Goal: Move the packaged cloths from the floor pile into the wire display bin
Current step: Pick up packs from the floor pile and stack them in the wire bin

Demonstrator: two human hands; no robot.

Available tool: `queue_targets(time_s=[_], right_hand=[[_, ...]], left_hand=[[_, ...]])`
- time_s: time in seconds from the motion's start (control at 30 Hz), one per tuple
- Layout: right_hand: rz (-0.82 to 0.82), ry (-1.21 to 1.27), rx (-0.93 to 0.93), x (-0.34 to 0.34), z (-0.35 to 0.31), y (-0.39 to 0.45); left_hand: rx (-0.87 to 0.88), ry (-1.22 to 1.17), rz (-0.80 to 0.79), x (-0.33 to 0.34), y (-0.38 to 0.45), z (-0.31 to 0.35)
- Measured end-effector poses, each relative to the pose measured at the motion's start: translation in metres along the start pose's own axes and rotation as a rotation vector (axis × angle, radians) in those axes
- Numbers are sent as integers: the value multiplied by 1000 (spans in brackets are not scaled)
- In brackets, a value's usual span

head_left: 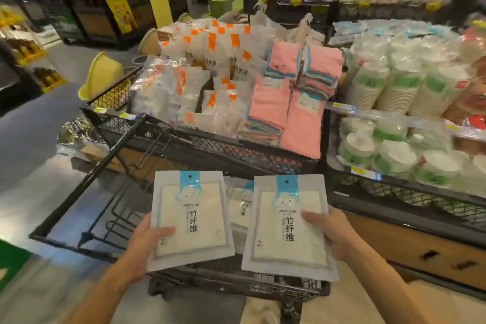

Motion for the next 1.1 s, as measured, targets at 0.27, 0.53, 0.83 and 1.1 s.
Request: queue_targets(time_s=[0.27,0.53,0.83,1.1], right_hand=[[51,10,81,43,19,100],[70,1,150,84,33,160],[266,-204,237,107,68,225],[452,-495,246,137,101,265]], left_hand=[[-127,63,61,-17,59,6],[-178,154,26,-18,145,12],[-197,381,-183,10,263,0],[-139,704,-107,20,327,-26]])
Point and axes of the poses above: each hand's wrist, its own y-axis towards the middle knuckle, its own x-axis out of the palm, z = x × y, the point moved 2 cm from there along y, towards the middle knuckle, and after that the axes turned 2 degrees about -x, right-handed, at the moved point
